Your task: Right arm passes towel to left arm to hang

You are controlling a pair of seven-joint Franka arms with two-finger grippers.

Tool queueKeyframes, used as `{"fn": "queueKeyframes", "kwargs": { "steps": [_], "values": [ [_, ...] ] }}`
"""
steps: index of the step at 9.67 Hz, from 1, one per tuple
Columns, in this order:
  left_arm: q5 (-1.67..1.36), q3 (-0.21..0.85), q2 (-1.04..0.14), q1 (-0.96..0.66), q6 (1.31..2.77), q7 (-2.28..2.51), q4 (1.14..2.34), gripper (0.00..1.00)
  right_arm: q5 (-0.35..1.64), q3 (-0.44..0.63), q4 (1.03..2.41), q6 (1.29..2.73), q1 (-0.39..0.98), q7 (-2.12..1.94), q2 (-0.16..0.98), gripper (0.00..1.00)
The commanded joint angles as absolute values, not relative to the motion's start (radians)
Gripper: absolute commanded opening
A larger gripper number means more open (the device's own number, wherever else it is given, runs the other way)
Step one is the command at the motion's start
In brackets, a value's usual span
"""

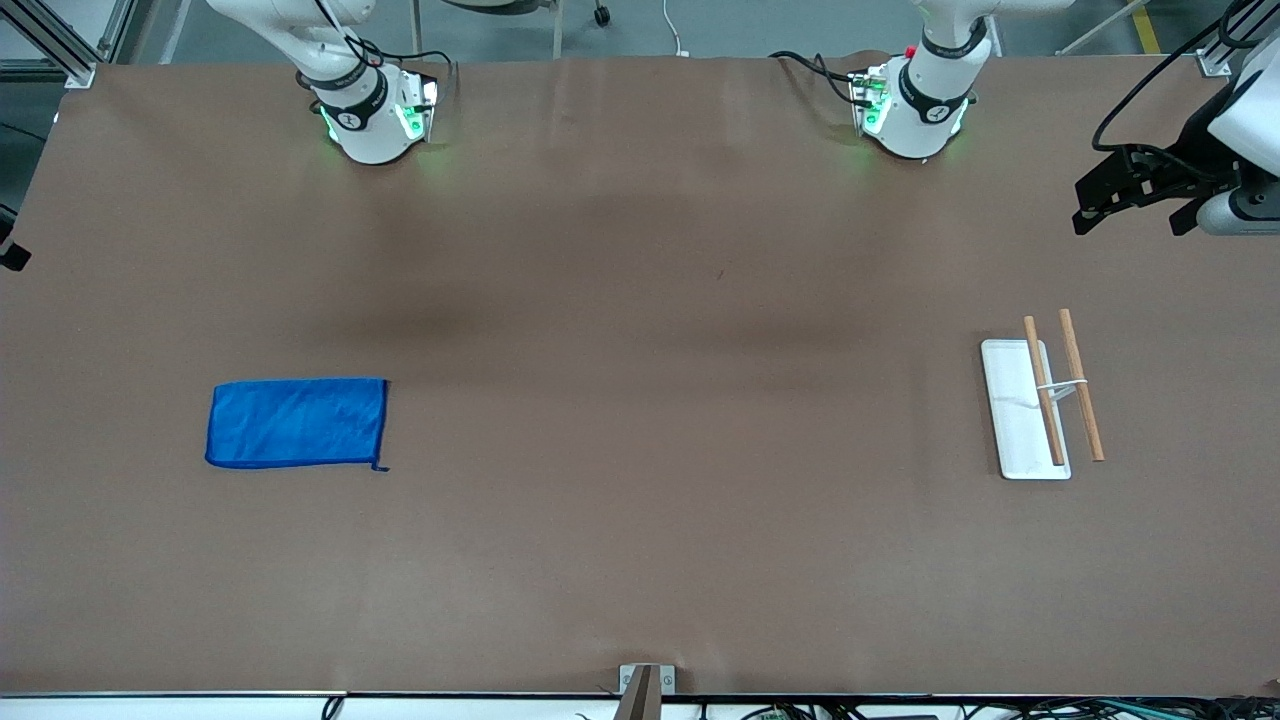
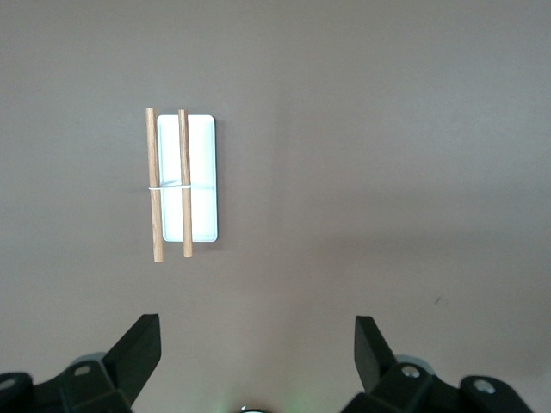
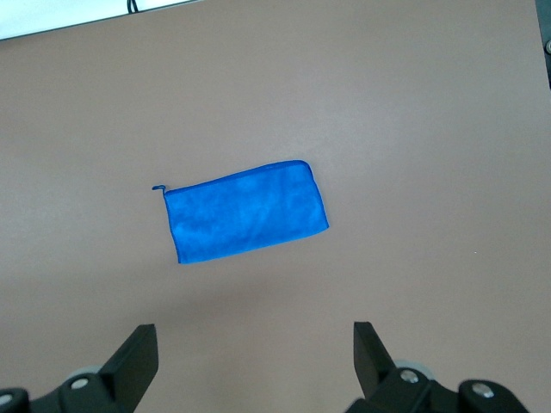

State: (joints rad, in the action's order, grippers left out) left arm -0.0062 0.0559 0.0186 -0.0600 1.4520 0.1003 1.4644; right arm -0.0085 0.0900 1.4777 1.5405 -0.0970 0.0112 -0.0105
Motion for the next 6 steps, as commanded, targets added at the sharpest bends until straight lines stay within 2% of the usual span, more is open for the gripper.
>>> {"fn": "queueKeyframes", "kwargs": {
  "steps": [1, 4, 6],
  "values": [
    [0.011, 0.052, -0.008, -0.066, 1.436, 0.103, 1.465, 0.99, 0.008, 0.091, 1.482, 1.534, -0.101, 0.002, -0.02, 1.0],
    [0.012, 0.051, -0.015, -0.066, 1.436, 0.107, 1.46, 0.99, 0.003, 0.089, 1.48, 1.534, -0.095, 0.0, -0.017, 1.0],
    [0.014, 0.052, -0.017, -0.067, 1.436, 0.107, 1.46, 0.99, 0.0, 0.084, 1.511, 1.551, -0.083, -0.008, 0.038, 1.0]
  ]
}}
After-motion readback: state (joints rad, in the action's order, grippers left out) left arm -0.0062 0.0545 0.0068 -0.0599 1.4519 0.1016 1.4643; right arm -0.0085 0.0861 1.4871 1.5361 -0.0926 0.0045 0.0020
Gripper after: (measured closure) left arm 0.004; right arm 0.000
